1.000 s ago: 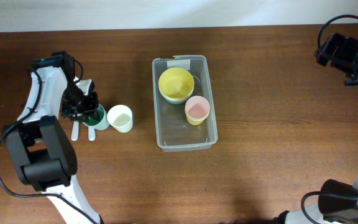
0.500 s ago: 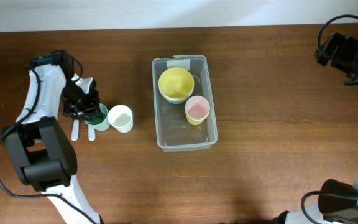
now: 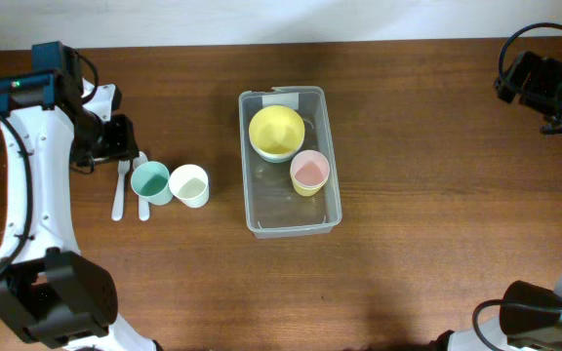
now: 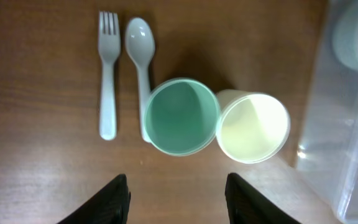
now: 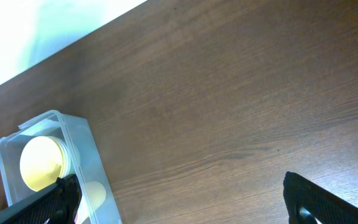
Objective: Pack container
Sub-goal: 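Move the left gripper to the green cup and grasp it, then lift the green cup and stack it into the pink cup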
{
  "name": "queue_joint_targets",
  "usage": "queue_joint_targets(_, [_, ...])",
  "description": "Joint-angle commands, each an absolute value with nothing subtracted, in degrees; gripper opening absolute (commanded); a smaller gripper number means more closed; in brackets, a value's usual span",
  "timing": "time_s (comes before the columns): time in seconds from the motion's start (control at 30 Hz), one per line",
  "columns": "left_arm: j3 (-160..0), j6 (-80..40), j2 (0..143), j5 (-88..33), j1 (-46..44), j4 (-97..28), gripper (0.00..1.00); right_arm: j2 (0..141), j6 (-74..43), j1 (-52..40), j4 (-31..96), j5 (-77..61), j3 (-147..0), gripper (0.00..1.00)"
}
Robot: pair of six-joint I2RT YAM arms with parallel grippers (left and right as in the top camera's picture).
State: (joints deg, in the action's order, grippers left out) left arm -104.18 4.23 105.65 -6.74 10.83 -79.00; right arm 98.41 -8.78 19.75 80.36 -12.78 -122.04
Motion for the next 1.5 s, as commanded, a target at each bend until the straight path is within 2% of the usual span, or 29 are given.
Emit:
queue_joint_targets(0.0, [-97.51, 3.01, 108.18, -4.69, 12.69, -75.44, 0.52, 97.86, -8.38, 19.94, 80.2, -12.91, -122.8, 0.99])
queue_joint_targets(0.4, [-87.26, 2.37, 110.67, -5.13, 13.63, -64.14, 0.5, 97.86, -8.38, 19.94, 80.2, -12.91, -122.8, 0.99])
queue_joint_targets(0.5, [-86.24, 2.33, 113.16, -5.32, 13.45, -62.98, 0.4, 97.86, -8.38, 19.94, 80.18, -12.91, -122.8, 0.99])
queue_joint_targets(0.73, [-87.99, 2.15, 113.84, -6.39, 13.45, -61.8, 0.02, 97.86, -8.38, 19.94, 80.2, -12.91, -122.8, 0.99])
queue_joint_targets(1.0, [-102.37, 2.17, 110.3, -7.09, 13.54, -71.31, 0.02, 97.86, -8.38, 19.94, 80.2, -12.91, -122.8, 0.99])
queue_joint_targets(1.1, [-110.45, 2.2, 107.55, -15.03, 13.52, -75.72, 0.02, 97.86, -8.38, 19.94, 80.2, -12.91, -122.8, 0.99])
queue_joint_targets(1.13, [-113.21, 3.4, 105.67, -24.99, 13.47, -76.34, 0.01, 97.86, -8.38, 19.94, 80.2, -12.91, -122.8, 0.99])
queue_joint_targets(1.2, [-113.84, 4.4, 103.66, -33.61, 13.23, -75.57, 0.01, 97.86, -8.38, 19.94, 80.2, -12.91, -122.8, 0.99])
queue_joint_targets(1.27, [-113.84, 4.43, 102.17, -36.23, 12.4, -75.79, 0.01, 97.86, -8.38, 19.94, 80.2, -12.91, -122.8, 0.99])
queue_joint_targets(1.37, [-113.75, 8.1, 101.78, -36.01, 8.38, -78.83, 0.01, 97.86, -8.38, 19.94, 80.2, -12.91, -122.8, 0.99])
queue_joint_targets(1.47, [-111.18, 9.13, 101.89, -31.35, -0.95, -78.32, 0.01, 97.86, -8.38, 19.94, 80.18, -12.91, -122.8, 0.99])
